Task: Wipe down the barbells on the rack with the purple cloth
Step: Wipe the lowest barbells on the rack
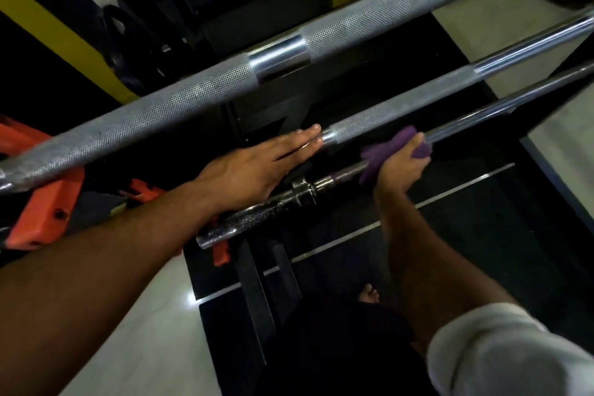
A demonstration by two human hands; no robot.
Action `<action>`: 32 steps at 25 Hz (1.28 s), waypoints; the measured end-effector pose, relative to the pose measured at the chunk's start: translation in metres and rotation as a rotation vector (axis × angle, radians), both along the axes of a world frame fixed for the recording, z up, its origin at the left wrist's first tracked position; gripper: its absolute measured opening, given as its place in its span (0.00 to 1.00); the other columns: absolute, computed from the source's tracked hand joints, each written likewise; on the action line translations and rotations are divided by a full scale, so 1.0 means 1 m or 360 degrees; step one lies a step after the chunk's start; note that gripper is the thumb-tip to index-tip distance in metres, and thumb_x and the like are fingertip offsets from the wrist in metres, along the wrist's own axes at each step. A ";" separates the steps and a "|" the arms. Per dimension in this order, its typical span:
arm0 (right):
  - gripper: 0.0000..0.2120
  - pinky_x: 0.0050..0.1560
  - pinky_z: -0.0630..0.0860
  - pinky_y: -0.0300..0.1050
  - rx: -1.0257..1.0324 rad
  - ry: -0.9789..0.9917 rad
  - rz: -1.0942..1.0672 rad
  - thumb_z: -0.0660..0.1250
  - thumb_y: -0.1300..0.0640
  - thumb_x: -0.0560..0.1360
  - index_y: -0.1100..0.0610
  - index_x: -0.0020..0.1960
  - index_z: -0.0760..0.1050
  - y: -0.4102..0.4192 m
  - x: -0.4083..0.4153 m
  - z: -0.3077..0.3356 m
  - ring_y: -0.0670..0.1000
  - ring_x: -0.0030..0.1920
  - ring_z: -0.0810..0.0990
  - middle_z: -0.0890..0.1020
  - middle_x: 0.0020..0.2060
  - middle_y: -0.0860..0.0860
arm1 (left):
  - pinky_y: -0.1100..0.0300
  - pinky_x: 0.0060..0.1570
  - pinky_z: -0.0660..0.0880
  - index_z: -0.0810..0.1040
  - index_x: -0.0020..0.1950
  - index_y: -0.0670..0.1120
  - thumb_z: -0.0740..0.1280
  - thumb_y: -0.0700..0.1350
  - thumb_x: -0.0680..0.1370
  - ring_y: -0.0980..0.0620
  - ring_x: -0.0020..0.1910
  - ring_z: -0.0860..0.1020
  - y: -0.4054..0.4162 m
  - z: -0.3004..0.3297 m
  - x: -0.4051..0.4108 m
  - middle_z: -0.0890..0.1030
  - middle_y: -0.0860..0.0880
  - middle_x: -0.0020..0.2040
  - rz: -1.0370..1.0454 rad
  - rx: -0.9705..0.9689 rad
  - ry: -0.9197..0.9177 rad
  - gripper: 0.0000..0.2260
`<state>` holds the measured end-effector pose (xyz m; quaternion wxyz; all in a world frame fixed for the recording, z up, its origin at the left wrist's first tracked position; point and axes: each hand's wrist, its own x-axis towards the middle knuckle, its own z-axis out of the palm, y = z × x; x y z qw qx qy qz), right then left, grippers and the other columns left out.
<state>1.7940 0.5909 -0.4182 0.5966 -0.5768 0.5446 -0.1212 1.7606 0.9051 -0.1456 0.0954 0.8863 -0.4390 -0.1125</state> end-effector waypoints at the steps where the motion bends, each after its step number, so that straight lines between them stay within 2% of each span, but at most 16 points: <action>1: 0.33 0.57 0.75 0.47 0.0059 0.0010 0.0020 0.56 0.27 0.76 0.47 0.72 0.67 0.022 -0.008 0.104 0.54 0.57 0.80 0.80 0.62 0.53 | 0.62 0.71 0.67 0.46 0.82 0.51 0.64 0.37 0.80 0.57 0.79 0.54 0.001 -0.002 0.002 0.43 0.56 0.82 0.0020 0.0007 -0.0004 0.37; 3: 0.33 0.59 0.70 0.47 0.0011 0.0044 0.0112 0.56 0.32 0.80 0.56 0.74 0.64 0.025 -0.009 0.135 0.58 0.63 0.77 0.76 0.66 0.59 | 0.62 0.70 0.68 0.45 0.82 0.53 0.64 0.39 0.80 0.57 0.79 0.54 -0.003 0.001 0.000 0.42 0.57 0.82 0.0046 0.0052 -0.0020 0.37; 7: 0.37 0.60 0.73 0.49 0.0135 0.0154 0.0209 0.62 0.34 0.79 0.57 0.76 0.58 0.084 -0.034 0.138 0.63 0.64 0.78 0.75 0.68 0.62 | 0.69 0.65 0.65 0.46 0.82 0.53 0.62 0.41 0.82 0.59 0.79 0.54 -0.002 0.004 -0.001 0.42 0.59 0.81 0.0053 0.0031 0.0004 0.34; 10: 0.44 0.58 0.74 0.48 0.0183 0.0161 0.0478 0.70 0.37 0.75 0.58 0.78 0.53 0.146 -0.069 0.139 0.61 0.60 0.80 0.75 0.67 0.61 | 0.62 0.68 0.70 0.47 0.82 0.52 0.63 0.40 0.81 0.58 0.79 0.54 -0.002 0.000 0.001 0.43 0.57 0.82 0.0023 0.0039 -0.0030 0.35; 12: 0.48 0.56 0.73 0.46 0.0196 0.0207 0.0624 0.74 0.38 0.72 0.58 0.78 0.52 0.161 -0.081 0.135 0.60 0.58 0.80 0.76 0.65 0.59 | 0.58 0.66 0.74 0.47 0.82 0.52 0.64 0.39 0.80 0.57 0.79 0.55 -0.001 -0.002 0.001 0.44 0.56 0.82 0.0011 0.0049 -0.0022 0.36; 14: 0.49 0.58 0.72 0.46 0.0182 0.0243 0.0770 0.75 0.36 0.70 0.58 0.78 0.53 0.157 -0.081 0.131 0.59 0.60 0.79 0.77 0.64 0.57 | 0.59 0.69 0.70 0.48 0.82 0.50 0.63 0.38 0.81 0.56 0.79 0.55 -0.001 -0.002 0.002 0.45 0.55 0.82 0.0001 0.0026 -0.0025 0.35; 16: 0.48 0.60 0.75 0.48 0.0155 0.0206 0.0951 0.75 0.34 0.68 0.56 0.76 0.57 0.142 -0.086 0.125 0.57 0.59 0.80 0.78 0.63 0.55 | 0.67 0.71 0.63 0.48 0.82 0.50 0.63 0.39 0.81 0.56 0.79 0.55 -0.002 0.001 0.002 0.46 0.54 0.82 0.0001 0.0040 -0.0022 0.34; 18: 0.42 0.58 0.76 0.49 0.0062 0.0242 0.1246 0.74 0.34 0.68 0.54 0.72 0.62 0.122 -0.101 0.121 0.56 0.57 0.80 0.80 0.59 0.53 | 0.71 0.71 0.57 0.48 0.82 0.50 0.62 0.40 0.81 0.56 0.79 0.55 -0.002 0.002 0.001 0.46 0.53 0.82 0.0003 0.0050 -0.0059 0.33; 20: 0.31 0.53 0.74 0.44 -0.0025 0.0316 0.1542 0.73 0.38 0.72 0.52 0.68 0.70 0.104 -0.128 0.113 0.53 0.54 0.81 0.80 0.52 0.50 | 0.64 0.72 0.63 0.48 0.82 0.49 0.62 0.40 0.82 0.55 0.79 0.57 -0.002 0.000 0.000 0.47 0.53 0.82 -0.0020 0.0014 -0.0075 0.33; 23: 0.07 0.45 0.77 0.38 0.0027 0.0108 0.1513 0.71 0.48 0.77 0.47 0.54 0.77 0.089 -0.170 0.131 0.48 0.47 0.84 0.84 0.42 0.51 | 0.58 0.66 0.73 0.47 0.82 0.50 0.61 0.40 0.82 0.55 0.79 0.58 -0.001 0.000 -0.002 0.45 0.54 0.82 0.0001 0.0008 -0.0052 0.33; 24: 0.05 0.40 0.76 0.34 -0.0003 -0.0036 0.1503 0.70 0.52 0.79 0.46 0.53 0.76 0.086 -0.178 0.143 0.47 0.42 0.83 0.83 0.39 0.50 | 0.58 0.65 0.74 0.47 0.82 0.51 0.62 0.40 0.82 0.55 0.78 0.58 -0.001 0.000 -0.001 0.45 0.55 0.82 0.0007 0.0002 -0.0045 0.34; 25: 0.07 0.39 0.74 0.34 -0.0169 -0.0186 0.1561 0.69 0.51 0.79 0.46 0.55 0.75 0.084 -0.179 0.155 0.48 0.42 0.81 0.81 0.42 0.48 | 0.58 0.66 0.74 0.47 0.82 0.51 0.62 0.39 0.81 0.54 0.78 0.59 -0.001 0.000 -0.002 0.45 0.55 0.82 0.0007 -0.0006 -0.0042 0.34; 27: 0.21 0.39 0.73 0.40 -0.0761 -0.0367 0.1813 0.67 0.43 0.77 0.49 0.67 0.72 0.081 -0.170 0.165 0.50 0.47 0.80 0.75 0.55 0.46 | 0.60 0.68 0.71 0.47 0.82 0.50 0.63 0.38 0.81 0.53 0.78 0.60 -0.003 0.001 -0.002 0.45 0.54 0.82 0.0008 -0.0003 -0.0026 0.35; 29: 0.30 0.43 0.77 0.42 -0.1152 -0.0472 0.1974 0.69 0.43 0.75 0.49 0.75 0.68 0.085 -0.142 0.157 0.51 0.56 0.78 0.71 0.67 0.48 | 0.65 0.68 0.66 0.47 0.82 0.50 0.63 0.38 0.81 0.54 0.78 0.59 -0.004 0.001 -0.001 0.45 0.54 0.82 0.0011 0.0000 -0.0033 0.35; 31: 0.32 0.54 0.80 0.47 -0.1358 -0.0381 0.2243 0.71 0.43 0.74 0.50 0.75 0.69 0.102 -0.107 0.150 0.54 0.62 0.75 0.71 0.70 0.51 | 0.63 0.69 0.68 0.47 0.82 0.51 0.63 0.39 0.81 0.55 0.78 0.59 -0.003 0.000 0.001 0.45 0.55 0.82 0.0015 0.0002 -0.0052 0.35; 32: 0.30 0.54 0.81 0.51 -0.1410 -0.0251 0.2405 0.70 0.41 0.73 0.49 0.72 0.72 0.108 -0.089 0.149 0.56 0.61 0.75 0.74 0.67 0.50 | 0.60 0.68 0.71 0.47 0.82 0.51 0.62 0.40 0.81 0.55 0.78 0.58 -0.003 -0.001 0.000 0.44 0.56 0.82 0.0015 0.0009 -0.0048 0.35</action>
